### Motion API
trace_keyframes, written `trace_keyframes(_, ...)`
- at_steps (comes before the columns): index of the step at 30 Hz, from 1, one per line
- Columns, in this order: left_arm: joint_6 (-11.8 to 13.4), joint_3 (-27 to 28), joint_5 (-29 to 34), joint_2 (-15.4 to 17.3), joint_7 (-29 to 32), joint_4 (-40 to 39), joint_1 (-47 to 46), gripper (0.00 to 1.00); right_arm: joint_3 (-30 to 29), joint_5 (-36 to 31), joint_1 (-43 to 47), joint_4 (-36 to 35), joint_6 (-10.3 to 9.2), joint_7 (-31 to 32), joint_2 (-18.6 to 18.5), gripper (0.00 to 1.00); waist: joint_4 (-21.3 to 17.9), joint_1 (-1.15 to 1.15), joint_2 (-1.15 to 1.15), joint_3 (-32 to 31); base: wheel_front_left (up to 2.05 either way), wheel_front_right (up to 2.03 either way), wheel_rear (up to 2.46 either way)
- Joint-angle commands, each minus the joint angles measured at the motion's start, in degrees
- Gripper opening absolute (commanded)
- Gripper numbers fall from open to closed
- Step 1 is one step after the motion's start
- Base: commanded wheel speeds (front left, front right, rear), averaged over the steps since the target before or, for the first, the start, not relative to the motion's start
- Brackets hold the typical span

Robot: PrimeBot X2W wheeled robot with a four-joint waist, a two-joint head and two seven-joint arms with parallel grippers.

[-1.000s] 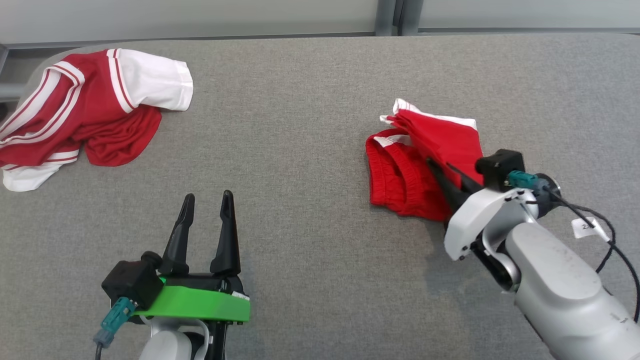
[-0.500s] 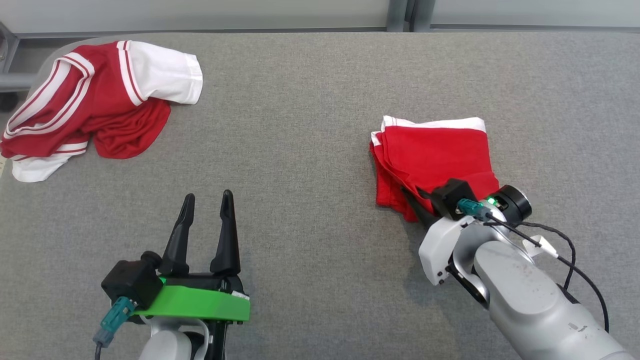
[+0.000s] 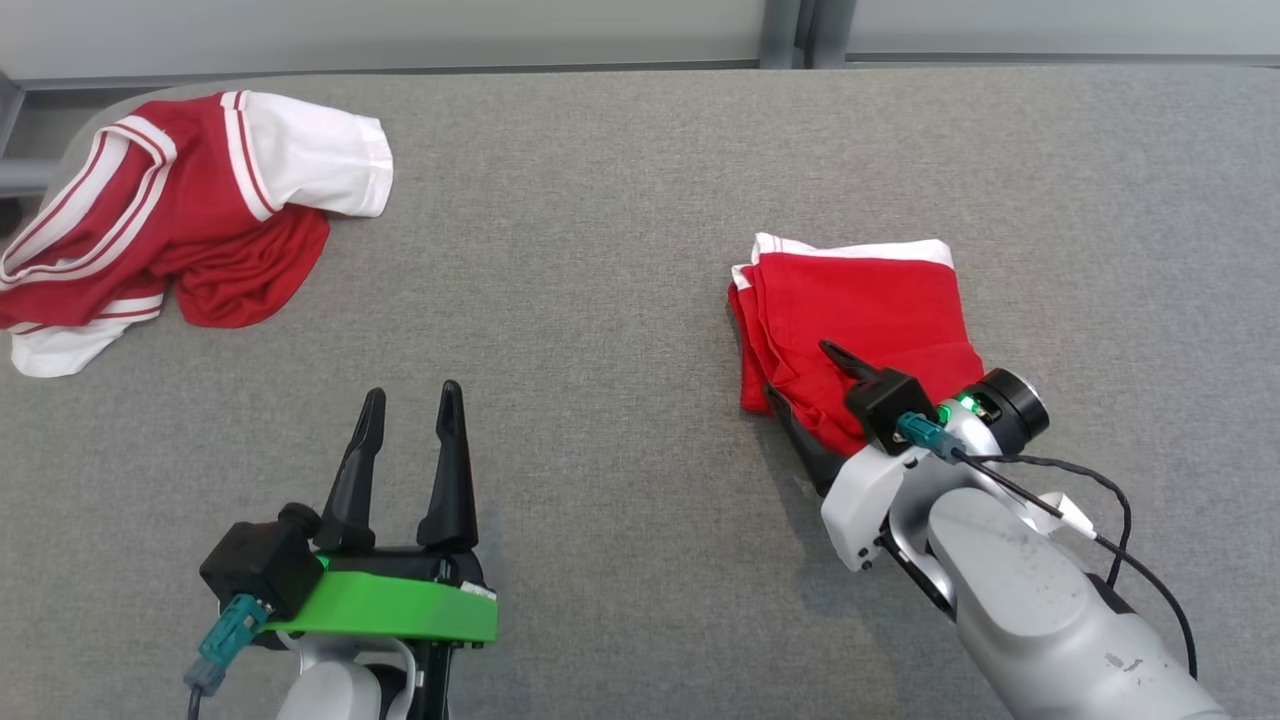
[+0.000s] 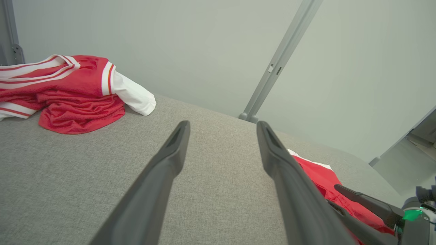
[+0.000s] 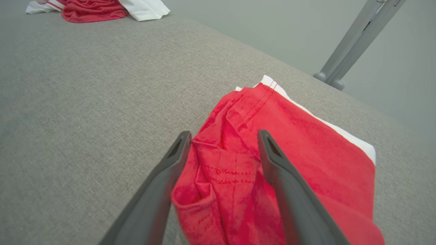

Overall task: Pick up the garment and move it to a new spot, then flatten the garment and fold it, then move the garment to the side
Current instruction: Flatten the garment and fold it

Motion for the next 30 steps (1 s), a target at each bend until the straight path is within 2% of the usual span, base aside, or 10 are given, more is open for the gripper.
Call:
trace_keyframes(1, 0.11, 0.03, 0.39, 0.12, 0.02, -0.04, 0.6, 1.0, -0.69, 0.0, 1.57, -1.02, 0.0, -0.52, 0.28, 1.0, -0.56, 0.0, 0.0, -0.37, 0.0, 0.0, 0.0)
trace_keyframes(5, 0.12, -0.15, 0.74, 0.12, 0.01, 0.01, 1.11, 1.0, -4.24, 1.1, 3.69, -5.4, -0.01, -0.89, -0.27, 1.0, -1.5, 0.0, 0.0, -0.92, 0.0, 0.0, 0.0)
trace_keyframes(12, 0.11, -1.15, 1.24, 0.12, 0.02, 0.31, 1.63, 1.0, -15.93, 2.7, 9.54, -14.0, -0.01, -0.87, -1.64, 1.0, -2.69, 0.0, 0.0, -1.75, 0.0, 0.0, 0.0)
trace_keyframes(18, 0.05, -1.91, 1.31, 0.12, 0.02, 0.66, 1.56, 1.0, -22.41, 2.2, 12.89, -17.96, 0.0, -0.74, -1.72, 1.0, -3.06, 0.0, 0.0, -1.82, 0.0, 0.0, 0.0)
trace_keyframes(19, 0.02, -1.98, 1.34, 0.12, 0.02, 0.69, 1.5, 1.0, -22.85, 2.41, 12.95, -18.18, 0.0, -0.6, -1.7, 0.72, -3.0, 0.0, 0.0, -1.78, 0.0, 0.0, 0.0)
trace_keyframes(21, -0.3, -2.37, 1.46, 0.12, 0.01, 0.89, 1.16, 1.0, -23.33, 2.33, 12.61, -18.43, 0.0, -0.3, -1.77, 0.01, -2.53, 0.0, 0.0, -1.62, 0.0, 0.0, 0.0)
trace_keyframes(30, -0.43, -3.03, 1.33, 0.12, 0.02, 1.27, 0.16, 1.0, -18.94, 2.45, 8.83, -12.51, -0.01, -0.38, -2.48, 0.0, 0.62, 0.0, 0.0, -0.36, 0.0, 0.0, 0.0)
